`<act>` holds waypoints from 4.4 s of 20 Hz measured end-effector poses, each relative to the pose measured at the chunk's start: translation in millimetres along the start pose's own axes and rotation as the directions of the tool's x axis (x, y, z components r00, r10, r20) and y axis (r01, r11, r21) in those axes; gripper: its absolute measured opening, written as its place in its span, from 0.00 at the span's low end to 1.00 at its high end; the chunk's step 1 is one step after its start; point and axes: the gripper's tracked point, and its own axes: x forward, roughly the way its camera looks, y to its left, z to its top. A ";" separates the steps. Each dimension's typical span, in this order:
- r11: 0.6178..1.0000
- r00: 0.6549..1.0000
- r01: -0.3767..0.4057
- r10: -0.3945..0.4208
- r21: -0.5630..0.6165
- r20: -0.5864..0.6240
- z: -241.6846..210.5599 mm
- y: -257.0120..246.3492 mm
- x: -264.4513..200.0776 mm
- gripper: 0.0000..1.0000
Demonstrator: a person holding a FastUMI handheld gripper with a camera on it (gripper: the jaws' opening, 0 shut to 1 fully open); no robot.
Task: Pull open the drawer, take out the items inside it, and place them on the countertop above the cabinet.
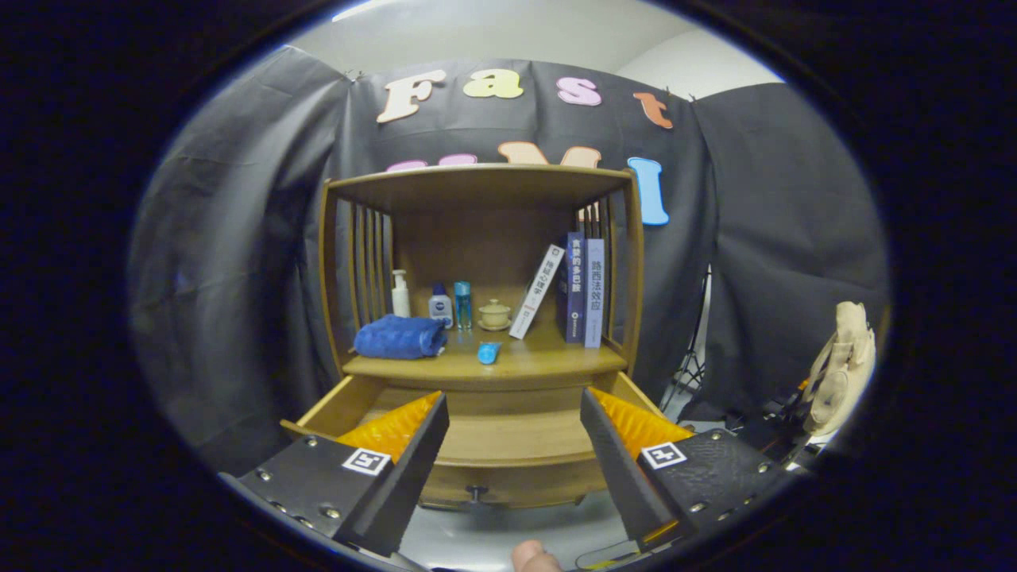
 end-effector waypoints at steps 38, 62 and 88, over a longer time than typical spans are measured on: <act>0.995 0.986 -0.079 0.088 0.066 -0.145 -128.8 57.7 130.7 0.99; 0.998 0.983 -0.065 0.068 0.022 -0.169 -121.4 71.6 227.1 0.99; 0.998 0.994 -0.063 0.062 -0.009 -0.087 -57.6 64.9 184.2 0.99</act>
